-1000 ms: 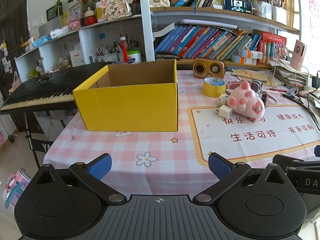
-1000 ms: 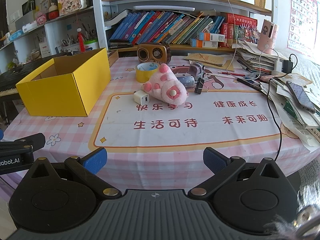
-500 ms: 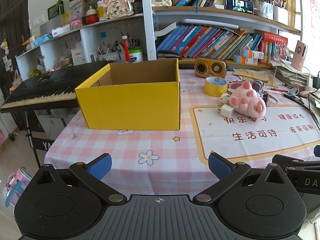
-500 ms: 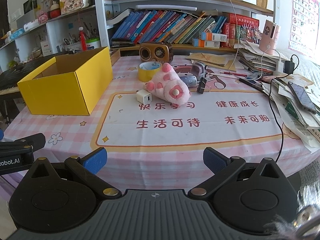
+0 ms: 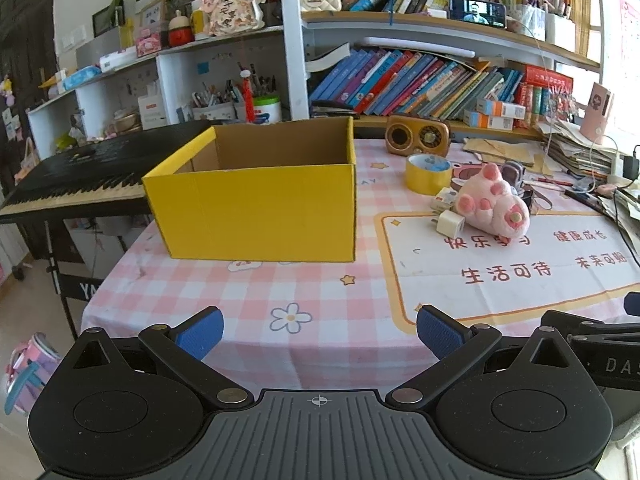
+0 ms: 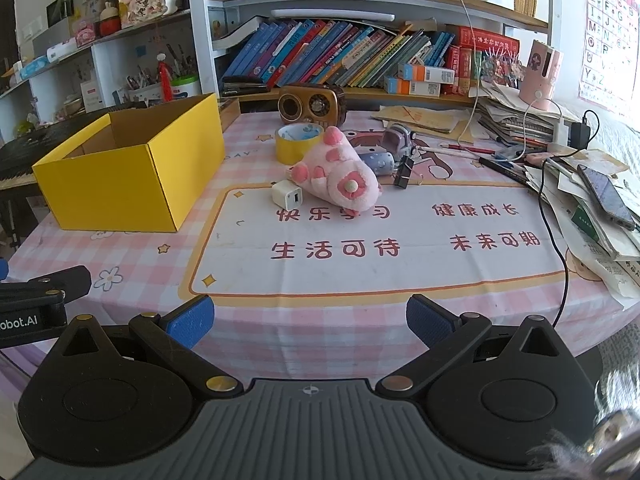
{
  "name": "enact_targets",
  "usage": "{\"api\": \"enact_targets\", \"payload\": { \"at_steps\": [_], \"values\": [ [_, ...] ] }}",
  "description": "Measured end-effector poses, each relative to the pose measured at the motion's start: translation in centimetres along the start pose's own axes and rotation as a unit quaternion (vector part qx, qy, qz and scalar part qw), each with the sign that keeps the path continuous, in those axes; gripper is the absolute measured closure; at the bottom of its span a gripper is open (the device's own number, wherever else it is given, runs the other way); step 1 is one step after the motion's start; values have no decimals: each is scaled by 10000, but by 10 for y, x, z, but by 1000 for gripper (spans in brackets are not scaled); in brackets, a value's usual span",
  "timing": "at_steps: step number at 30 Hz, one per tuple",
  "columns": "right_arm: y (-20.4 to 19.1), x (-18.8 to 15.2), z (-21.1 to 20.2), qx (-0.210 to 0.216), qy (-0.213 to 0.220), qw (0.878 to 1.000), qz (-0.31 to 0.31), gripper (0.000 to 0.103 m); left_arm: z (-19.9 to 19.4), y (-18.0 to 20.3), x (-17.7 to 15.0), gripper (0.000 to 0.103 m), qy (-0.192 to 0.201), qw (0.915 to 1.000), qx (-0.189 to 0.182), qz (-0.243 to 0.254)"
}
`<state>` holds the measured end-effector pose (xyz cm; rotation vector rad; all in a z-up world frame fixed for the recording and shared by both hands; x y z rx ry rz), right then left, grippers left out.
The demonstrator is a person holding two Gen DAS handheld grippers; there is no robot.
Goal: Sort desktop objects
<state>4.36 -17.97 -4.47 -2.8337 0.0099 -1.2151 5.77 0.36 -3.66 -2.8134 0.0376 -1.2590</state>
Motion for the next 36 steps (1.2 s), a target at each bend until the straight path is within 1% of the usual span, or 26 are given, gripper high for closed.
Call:
{"api": "enact_targets", "payload": {
  "at_steps": [3, 13, 27, 36],
  "values": [
    [4, 1, 2, -19, -14, 10000, 29, 0, 2, 4, 2, 0, -30, 10000, -76, 54],
    [18, 11, 10, -90, -59, 9999, -21, 0, 14, 19, 10, 0, -96, 9998, -145, 36],
    [64, 26, 33, -346, -267, 9990, 58, 0, 45, 73, 26, 0, -282, 9975, -577, 293],
    [101, 40, 52, -490, -395, 9979, 125, 1, 69, 111, 42, 0, -418, 9951, -837, 334]
  ]
}}
Point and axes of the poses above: each gripper's, at about its wrist camera, not at the fingertips, and z roughly the way its jaws point, y to its right, x to its top, the point moved 5 cm from there along z, roughly the way its jaws point, and after that the axes turned 5 degrees about -y, right-handed, at the moved point
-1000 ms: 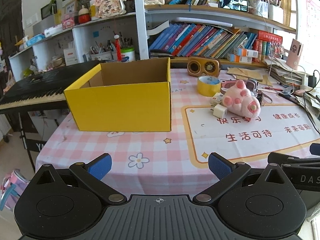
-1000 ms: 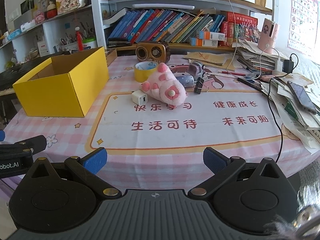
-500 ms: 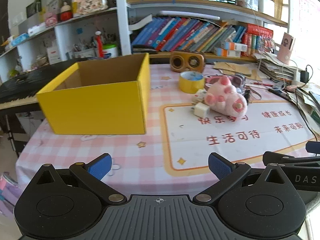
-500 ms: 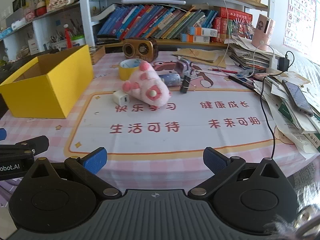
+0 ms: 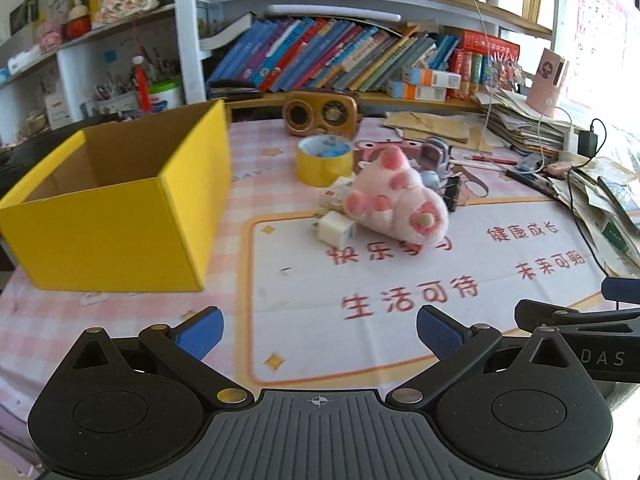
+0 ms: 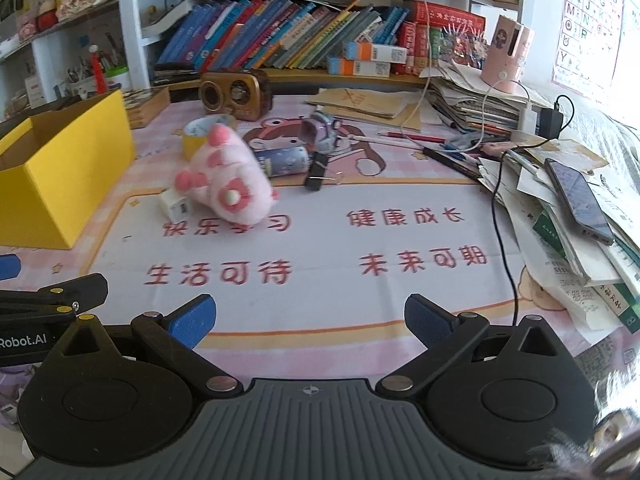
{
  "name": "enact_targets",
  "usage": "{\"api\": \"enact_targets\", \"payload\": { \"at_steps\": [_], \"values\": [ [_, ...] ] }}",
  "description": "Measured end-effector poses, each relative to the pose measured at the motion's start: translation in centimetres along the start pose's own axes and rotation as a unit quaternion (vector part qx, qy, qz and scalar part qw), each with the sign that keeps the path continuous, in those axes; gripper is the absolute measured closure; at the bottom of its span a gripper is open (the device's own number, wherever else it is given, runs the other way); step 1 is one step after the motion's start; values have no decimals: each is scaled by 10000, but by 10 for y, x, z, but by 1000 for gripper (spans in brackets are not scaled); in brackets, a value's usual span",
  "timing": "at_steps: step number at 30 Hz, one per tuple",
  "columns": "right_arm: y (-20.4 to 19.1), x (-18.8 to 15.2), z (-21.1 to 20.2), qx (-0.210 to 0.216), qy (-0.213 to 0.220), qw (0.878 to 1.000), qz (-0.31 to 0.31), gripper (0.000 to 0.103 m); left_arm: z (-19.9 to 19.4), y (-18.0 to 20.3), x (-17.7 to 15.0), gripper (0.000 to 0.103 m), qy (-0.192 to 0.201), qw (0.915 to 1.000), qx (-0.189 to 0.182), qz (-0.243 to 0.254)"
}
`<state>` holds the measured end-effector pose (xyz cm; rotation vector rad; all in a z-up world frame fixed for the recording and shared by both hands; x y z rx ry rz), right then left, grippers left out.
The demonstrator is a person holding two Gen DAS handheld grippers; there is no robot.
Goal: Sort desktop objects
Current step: 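Move the left tool to the pink plush pig and close on it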
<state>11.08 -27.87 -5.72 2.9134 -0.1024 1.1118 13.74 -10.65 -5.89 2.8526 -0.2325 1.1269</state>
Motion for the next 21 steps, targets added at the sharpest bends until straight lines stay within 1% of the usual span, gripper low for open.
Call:
{"api": "enact_targets", "payload": {
  "at_steps": [5, 9, 11, 15, 21],
  "values": [
    [21, 12, 14, 56, -54, 9999, 67, 1, 17, 15, 12, 0, -136, 9997, -161, -94],
    [35, 23, 25, 32, -63, 10000, 50, 1, 28, 30, 23, 0, -185, 9996, -181, -71],
    [42, 30, 30, 71, -77, 9999, 51, 1, 33, 37, 28, 0, -185, 9997, -172, -64],
    [54, 43, 42, 317, -96, 9994, 134, 1, 40, 44, 41, 0, -154, 9997, -114, -167],
    [64, 67, 60, 478, 22, 9988, 57, 3, 53, 51, 59, 1, -136, 9995, 20, -283]
  ]
}}
Point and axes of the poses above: each gripper's, at about its wrist camera, not at the fingertips, and z roughly the way its jaws point, y to its right, x to its top, the point moved 5 cm from there along z, roughly the way its jaws point, and after that the axes turned 5 degrees about -y, right-handed, at the moved point
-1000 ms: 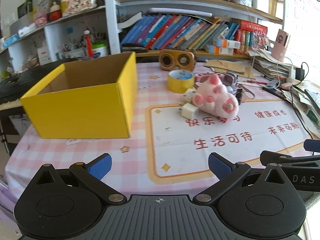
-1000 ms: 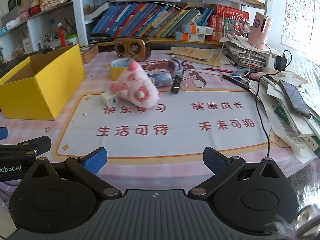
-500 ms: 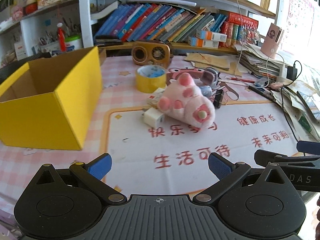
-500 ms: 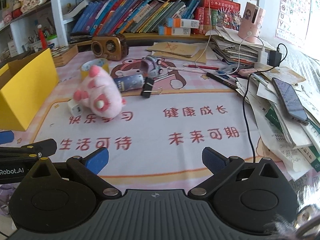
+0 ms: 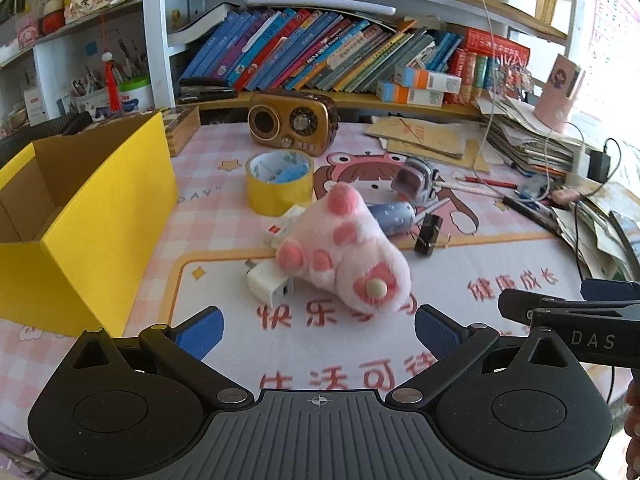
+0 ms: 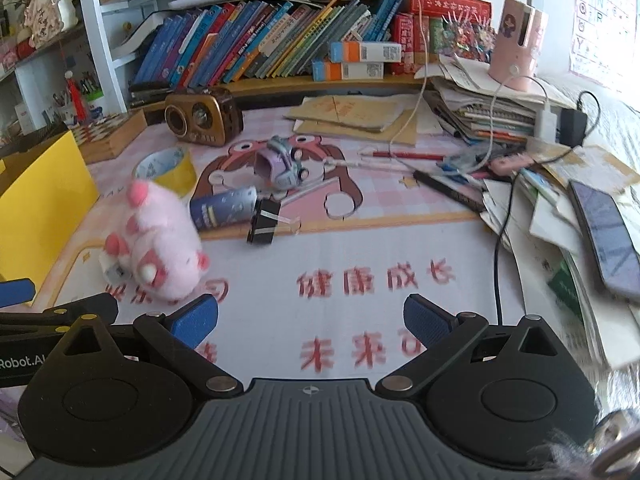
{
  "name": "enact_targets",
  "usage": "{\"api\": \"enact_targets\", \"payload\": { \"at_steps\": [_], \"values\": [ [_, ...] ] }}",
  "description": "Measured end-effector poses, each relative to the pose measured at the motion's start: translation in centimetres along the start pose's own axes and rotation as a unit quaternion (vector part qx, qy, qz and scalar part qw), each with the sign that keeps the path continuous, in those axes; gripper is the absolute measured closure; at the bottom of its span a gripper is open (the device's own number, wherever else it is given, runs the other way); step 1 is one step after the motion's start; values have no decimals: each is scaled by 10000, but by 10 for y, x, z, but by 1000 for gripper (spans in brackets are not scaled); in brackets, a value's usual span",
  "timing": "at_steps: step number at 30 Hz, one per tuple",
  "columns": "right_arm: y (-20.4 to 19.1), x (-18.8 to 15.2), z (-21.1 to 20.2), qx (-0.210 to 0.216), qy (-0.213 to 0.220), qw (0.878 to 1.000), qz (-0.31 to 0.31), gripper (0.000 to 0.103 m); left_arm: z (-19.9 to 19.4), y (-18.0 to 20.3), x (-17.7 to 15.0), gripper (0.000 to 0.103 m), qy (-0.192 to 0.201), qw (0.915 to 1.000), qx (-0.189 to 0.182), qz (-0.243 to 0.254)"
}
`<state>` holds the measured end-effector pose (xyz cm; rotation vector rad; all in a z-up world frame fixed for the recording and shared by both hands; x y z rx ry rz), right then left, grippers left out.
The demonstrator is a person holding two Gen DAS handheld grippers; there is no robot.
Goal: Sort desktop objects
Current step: 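Move the left tool to the pink plush pig and close on it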
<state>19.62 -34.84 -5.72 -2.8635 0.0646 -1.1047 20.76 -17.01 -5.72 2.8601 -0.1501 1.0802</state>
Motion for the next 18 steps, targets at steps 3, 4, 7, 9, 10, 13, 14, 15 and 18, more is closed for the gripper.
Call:
{"api": "enact_targets", "payload": {
  "at_steps": [3, 4, 7, 9, 10, 13, 14, 15, 18],
  "values": [
    [6, 12, 9, 36, 55, 10000, -35, 7, 8, 3, 8, 1, -7, 9999, 112, -100],
    [8, 16, 12, 56, 65, 10000, -34, 7, 11, 3, 11, 2, -24, 9998, 136, -149],
    [13, 26, 20, 172, 95, 9998, -14, 7, 20, 4, 19, 4, -51, 9995, 183, -251],
    [15, 31, 26, 227, 96, 9997, -35, 7, 26, 6, 23, 4, -71, 9994, 190, -284],
    [16, 34, 29, 244, 83, 9997, -47, 7, 29, 8, 24, 4, -80, 9994, 195, -286],
    [19, 41, 37, 281, 69, 9996, -71, 7, 38, 13, 29, 4, -109, 9995, 162, -262],
    [20, 43, 39, 274, 70, 9996, -71, 8, 42, 14, 31, 4, -113, 9995, 168, -254],
    [22, 44, 42, 261, 60, 9996, -63, 8, 47, 15, 34, 4, -125, 9995, 178, -249],
    [24, 48, 48, 295, 27, 9996, -23, 8, 60, 17, 40, 4, -197, 9993, 214, -244]
  ]
}}
Point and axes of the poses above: each gripper's, at about its wrist camera, not at the fingertips, and z roughly the way its jaws point, y to its right, x to its top, the point moved 5 cm from there along z, roughly the way its jaws point, and after that the axes turned 5 degrees about -y, right-handed, at the moved point
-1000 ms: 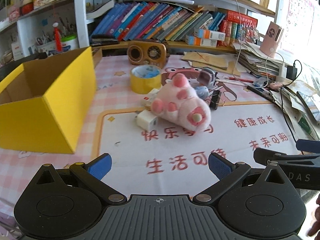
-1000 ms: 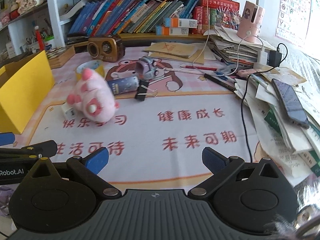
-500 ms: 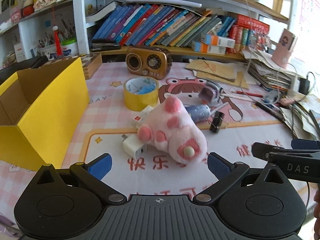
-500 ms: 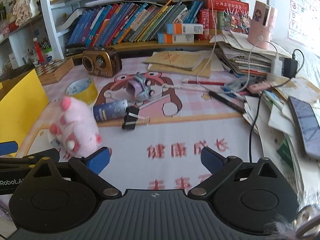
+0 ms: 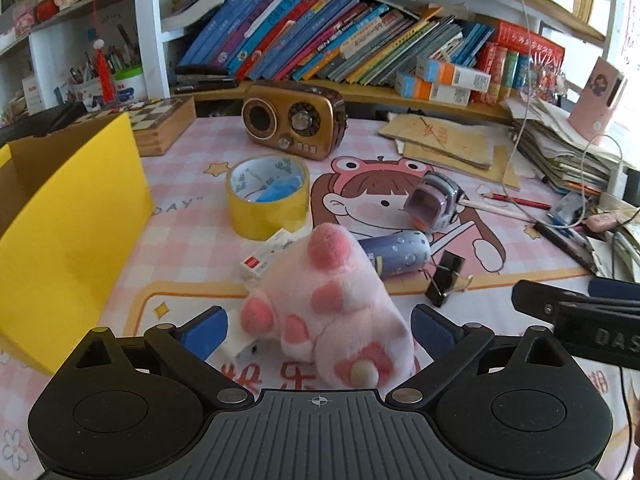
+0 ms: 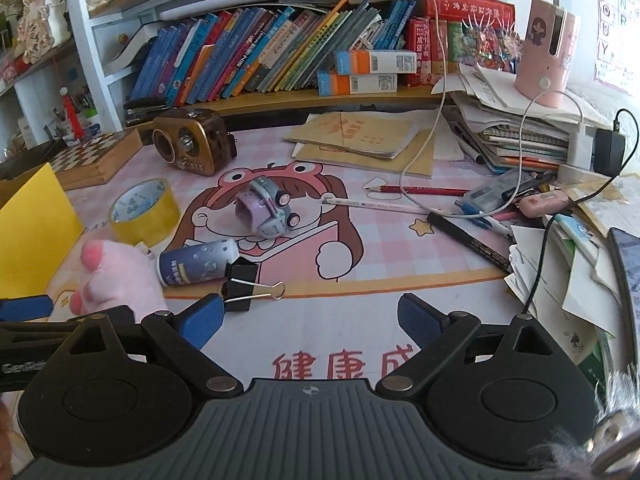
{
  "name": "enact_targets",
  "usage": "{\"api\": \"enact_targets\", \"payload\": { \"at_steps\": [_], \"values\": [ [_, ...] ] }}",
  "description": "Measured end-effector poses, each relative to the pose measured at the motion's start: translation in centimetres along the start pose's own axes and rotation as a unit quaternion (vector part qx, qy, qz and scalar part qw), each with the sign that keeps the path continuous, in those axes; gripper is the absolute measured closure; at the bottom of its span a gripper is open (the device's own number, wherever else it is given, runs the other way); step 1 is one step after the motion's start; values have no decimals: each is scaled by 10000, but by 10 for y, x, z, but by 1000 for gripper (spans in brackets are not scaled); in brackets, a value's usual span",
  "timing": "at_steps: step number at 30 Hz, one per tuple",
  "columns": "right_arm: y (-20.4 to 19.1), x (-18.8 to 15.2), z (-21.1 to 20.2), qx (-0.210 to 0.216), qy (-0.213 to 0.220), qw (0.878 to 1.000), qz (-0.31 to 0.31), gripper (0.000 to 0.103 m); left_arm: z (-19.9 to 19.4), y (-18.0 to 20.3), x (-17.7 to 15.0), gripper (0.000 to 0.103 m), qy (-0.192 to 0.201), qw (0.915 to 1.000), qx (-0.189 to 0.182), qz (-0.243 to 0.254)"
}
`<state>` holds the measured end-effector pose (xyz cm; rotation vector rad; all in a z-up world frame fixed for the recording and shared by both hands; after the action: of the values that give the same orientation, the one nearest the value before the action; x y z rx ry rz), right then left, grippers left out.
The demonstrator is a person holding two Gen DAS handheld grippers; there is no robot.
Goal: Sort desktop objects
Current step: 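Move the left tool to the pink plush pig and close on it, then lift the pink plush pig with the left tool and carry it toward the yellow box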
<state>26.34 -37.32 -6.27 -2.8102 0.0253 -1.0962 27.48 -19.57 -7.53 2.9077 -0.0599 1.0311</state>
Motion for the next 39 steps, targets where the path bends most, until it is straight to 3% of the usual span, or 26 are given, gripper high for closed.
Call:
{"api": "enact_targets", "payload": {
  "at_steps": [5, 8, 13, 16, 23, 30, 39],
  "values": [
    [-1, 4, 9, 105, -65, 9999, -19, 8, 22, 6, 7, 5, -133, 9994, 204, 264],
    [-5, 5, 14, 225, -127, 9997, -57, 8, 33, 9, 5, 9, -341, 9987, 87, 371],
    [-12, 8, 26, 435, -213, 9988, -25, 8, 24, 3, 7, 28, -304, 9992, 42, 255],
    [-16, 11, 37, 564, -317, 9979, -37, 9, 6, -8, 5, 29, -135, 9999, 53, 51],
    [-38, 14, 61, 657, -346, 9945, -741, 22, -39, -41, -6, 29, 137, 9984, -41, -540],
    [-49, 9, 79, 641, -434, 9825, -1692, 51, -56, -59, -18, 28, 170, 9968, 261, -741],
    [-50, 8, 72, 804, -397, 9810, -1719, 54, -64, -67, -28, 28, 157, 9950, 384, -905]
  ]
}}
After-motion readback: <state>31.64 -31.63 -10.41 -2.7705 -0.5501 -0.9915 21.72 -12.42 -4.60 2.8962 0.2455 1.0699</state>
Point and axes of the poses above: each gripper's, at about its wrist camera, not at the fingertips, and z roughly the way its jaws point, y to its right, x to its top, the point moved 5 cm from there along z, roughly the way its jaws point, and after that the axes turned 5 degrees about -y, right-handed, at the moved point
